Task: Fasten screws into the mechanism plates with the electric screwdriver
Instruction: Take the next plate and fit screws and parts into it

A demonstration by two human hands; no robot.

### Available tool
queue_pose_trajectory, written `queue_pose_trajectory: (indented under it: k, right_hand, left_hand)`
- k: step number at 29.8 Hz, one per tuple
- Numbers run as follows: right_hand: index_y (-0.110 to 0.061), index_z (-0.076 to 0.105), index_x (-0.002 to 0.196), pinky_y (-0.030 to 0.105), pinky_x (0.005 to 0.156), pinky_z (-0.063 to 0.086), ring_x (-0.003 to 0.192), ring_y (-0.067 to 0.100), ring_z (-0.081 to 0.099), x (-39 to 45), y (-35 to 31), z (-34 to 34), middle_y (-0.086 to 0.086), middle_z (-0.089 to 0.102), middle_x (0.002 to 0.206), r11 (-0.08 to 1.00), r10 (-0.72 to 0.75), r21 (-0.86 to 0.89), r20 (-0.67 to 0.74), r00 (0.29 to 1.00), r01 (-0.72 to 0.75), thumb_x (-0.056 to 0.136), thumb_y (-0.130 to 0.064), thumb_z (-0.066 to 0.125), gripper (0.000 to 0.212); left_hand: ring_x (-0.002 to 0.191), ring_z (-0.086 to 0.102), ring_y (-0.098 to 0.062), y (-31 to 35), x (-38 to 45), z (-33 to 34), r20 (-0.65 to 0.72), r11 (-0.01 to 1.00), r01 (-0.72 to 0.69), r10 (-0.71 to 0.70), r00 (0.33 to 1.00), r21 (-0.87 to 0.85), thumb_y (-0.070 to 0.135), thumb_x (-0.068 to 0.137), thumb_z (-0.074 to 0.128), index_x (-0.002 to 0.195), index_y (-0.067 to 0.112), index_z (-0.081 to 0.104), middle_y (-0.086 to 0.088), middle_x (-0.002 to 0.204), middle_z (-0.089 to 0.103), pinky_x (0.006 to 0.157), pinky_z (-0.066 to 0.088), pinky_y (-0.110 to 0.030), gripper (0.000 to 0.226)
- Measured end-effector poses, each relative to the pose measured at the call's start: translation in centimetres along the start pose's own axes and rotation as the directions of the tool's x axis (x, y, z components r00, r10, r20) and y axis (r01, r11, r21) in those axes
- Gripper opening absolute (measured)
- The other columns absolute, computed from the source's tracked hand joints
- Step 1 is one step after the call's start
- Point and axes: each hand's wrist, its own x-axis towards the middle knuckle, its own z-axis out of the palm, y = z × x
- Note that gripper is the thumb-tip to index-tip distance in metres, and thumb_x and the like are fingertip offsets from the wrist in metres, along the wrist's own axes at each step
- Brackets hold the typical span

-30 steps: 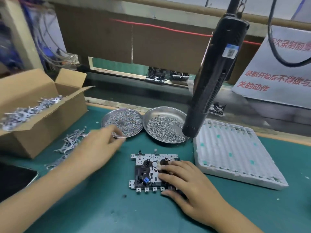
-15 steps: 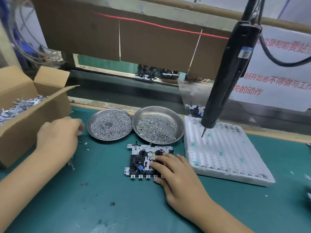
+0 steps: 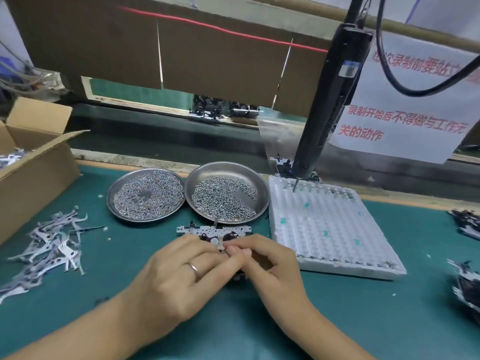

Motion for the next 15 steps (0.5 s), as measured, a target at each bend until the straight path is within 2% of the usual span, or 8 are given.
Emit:
queue_pose_trajectory:
  k: [3, 6, 8, 10, 12, 15]
  right_hand:
    - [-0.031, 0.075, 0.087, 0.020, 0.075, 0.049, 0.081, 0.005, 0.067, 0.1, 0.2, -0.3, -0.011, 0.073, 0.084, 1.000, 0.003, 0.001, -0.015, 1.000, -0.003, 0.080, -0.020, 0.066, 0.016]
    - [-0.033, 0.075, 0.084, 0.014, 0.075, 0.047, 0.081, 0.003, 0.067, 0.2, 0.5, -0.4, -0.015, 0.072, 0.084, 0.995, -0.076, -0.072, -0.057, 0.995, 0.072, 0.081, -0.016, 0.066, 0.020]
    - [-0.027, 0.074, 0.092, 0.014, 0.075, 0.047, 0.082, 0.003, 0.067, 0.3, 1.0, -0.4, -0.015, 0.072, 0.085, 0.987, -0.113, -0.123, -0.086, 0.990, 0.102, 0.081, -0.014, 0.067, 0.019]
    - [-0.027, 0.072, 0.097, 0.013, 0.076, 0.048, 0.083, 0.002, 0.067, 0.4, 1.4, -0.5, -0.016, 0.072, 0.087, 0.984, -0.111, -0.153, -0.099, 0.989, 0.095, 0.081, -0.014, 0.068, 0.021]
    - [-0.024, 0.075, 0.093, 0.013, 0.075, 0.048, 0.083, 0.002, 0.066, 0.4, 1.7, -0.5, -0.016, 0.072, 0.087, 0.983, -0.111, -0.157, -0.100, 0.989, 0.095, 0.081, -0.013, 0.069, 0.017]
    - [-0.019, 0.076, 0.093, 0.010, 0.075, 0.046, 0.082, -0.001, 0.066, 0.5, 2.1, -0.2, -0.015, 0.072, 0.087, 0.978, -0.126, -0.181, -0.111, 0.986, 0.105, 0.080, -0.010, 0.071, 0.017]
  left_hand:
    - [0.078, 0.064, -0.024, -0.3, -0.4, 1.0, -0.014, 0.998, 0.024, -0.024, 1.000, -0.050, 0.005, 0.093, 0.055, 0.120, 0.000, 0.059, -0.010, 0.089, 0.070, 0.070, 0.050, -0.036, 0.028]
    - [0.087, 0.062, -0.017, -0.2, -0.5, 1.2, -0.017, 0.959, 0.223, -0.229, 0.973, -0.176, 0.017, 0.085, 0.069, 0.115, 0.008, 0.062, -0.003, 0.096, 0.068, 0.083, 0.046, -0.029, 0.032]
    - [0.095, 0.059, -0.012, -0.2, -0.5, 0.8, 0.013, 0.842, 0.436, -0.456, 0.890, -0.319, 0.030, 0.084, 0.066, 0.109, 0.017, 0.064, 0.004, 0.103, 0.066, 0.091, 0.041, -0.021, 0.028]
    - [0.095, 0.059, -0.004, -0.4, -0.4, 0.1, 0.116, 0.649, 0.625, -0.648, 0.753, -0.433, 0.039, 0.084, 0.065, 0.099, 0.031, 0.069, 0.017, 0.097, 0.067, 0.088, 0.039, -0.011, 0.017]
    - [0.088, 0.061, 0.000, -0.6, -0.4, -0.2, 0.241, 0.474, 0.739, -0.739, 0.630, -0.478, 0.048, 0.077, 0.067, 0.088, 0.040, 0.071, 0.023, 0.087, 0.068, 0.076, 0.039, -0.004, 0.014]
    - [0.081, 0.063, 0.003, -1.0, -0.5, -0.1, 0.332, 0.347, 0.786, -0.764, 0.553, -0.512, 0.047, 0.067, 0.065, 0.078, 0.041, 0.073, 0.021, 0.081, 0.070, 0.070, 0.039, -0.003, 0.015]
